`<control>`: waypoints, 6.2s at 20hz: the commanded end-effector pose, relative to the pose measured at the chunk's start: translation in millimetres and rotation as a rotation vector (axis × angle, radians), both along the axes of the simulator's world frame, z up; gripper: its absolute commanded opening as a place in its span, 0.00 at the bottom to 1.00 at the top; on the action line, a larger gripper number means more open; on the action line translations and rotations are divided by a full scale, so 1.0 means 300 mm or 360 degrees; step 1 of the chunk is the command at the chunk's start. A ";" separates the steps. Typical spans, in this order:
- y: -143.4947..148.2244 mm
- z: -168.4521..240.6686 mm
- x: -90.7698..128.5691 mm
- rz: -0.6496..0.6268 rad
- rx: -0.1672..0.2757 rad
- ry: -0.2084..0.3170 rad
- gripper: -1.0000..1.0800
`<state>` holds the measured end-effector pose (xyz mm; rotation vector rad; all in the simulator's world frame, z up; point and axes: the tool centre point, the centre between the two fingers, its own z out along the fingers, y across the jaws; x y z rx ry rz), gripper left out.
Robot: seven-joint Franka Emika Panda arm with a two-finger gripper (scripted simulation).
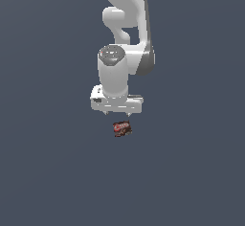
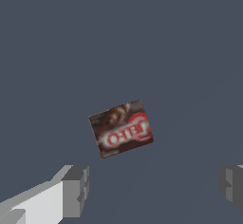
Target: Pick up the object and move it to a goal position.
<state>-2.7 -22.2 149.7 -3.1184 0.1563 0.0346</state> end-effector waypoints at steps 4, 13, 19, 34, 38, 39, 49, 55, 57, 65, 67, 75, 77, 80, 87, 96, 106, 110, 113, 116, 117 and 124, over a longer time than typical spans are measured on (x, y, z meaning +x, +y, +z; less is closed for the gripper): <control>0.002 -0.004 0.001 -0.0024 0.0000 0.0000 0.96; 0.012 -0.030 0.003 -0.0198 0.0000 0.0003 0.96; 0.022 -0.060 0.005 -0.0404 -0.0001 0.0007 0.96; 0.049 -0.154 0.011 -0.1057 -0.0014 0.0014 0.96; 0.055 -0.178 0.012 -0.1231 -0.0020 0.0013 0.96; 0.056 -0.183 0.012 -0.1275 -0.0021 0.0013 0.96; 0.068 -0.240 0.014 -0.1703 -0.0037 0.0005 0.96; 0.072 -0.263 0.015 -0.1890 -0.0044 -0.0002 0.96; 0.072 -0.269 0.015 -0.1934 -0.0046 -0.0004 0.96; 0.074 -0.280 0.015 -0.2023 -0.0049 -0.0009 0.96; 0.074 -0.279 0.015 -0.2017 -0.0049 -0.0008 0.96; 0.073 -0.358 0.012 -0.2021 -0.0049 -0.0008 0.96; 0.073 -0.395 0.011 -0.2023 -0.0049 -0.0008 0.96; 0.073 -0.432 0.011 -0.2025 -0.0049 -0.0008 0.96; 0.074 -0.447 0.014 -0.2025 -0.0049 -0.0008 0.00; 0.074 -0.443 0.016 -0.2025 -0.0047 -0.0010 0.00; 0.037 -0.347 -0.009 -0.2025 -0.0045 -0.0008 0.00; 0.003 -0.261 -0.030 -0.2026 -0.0044 -0.0007 0.00; -0.030 -0.178 -0.051 -0.2027 -0.0043 -0.0006 0.00; -0.068 -0.079 -0.076 -0.2028 -0.0043 -0.0005 0.00; -0.083 -0.044 -0.084 -0.2028 -0.0043 -0.0004 0.00; -0.186 0.215 -0.146 -0.2030 -0.0044 -0.0003 0.00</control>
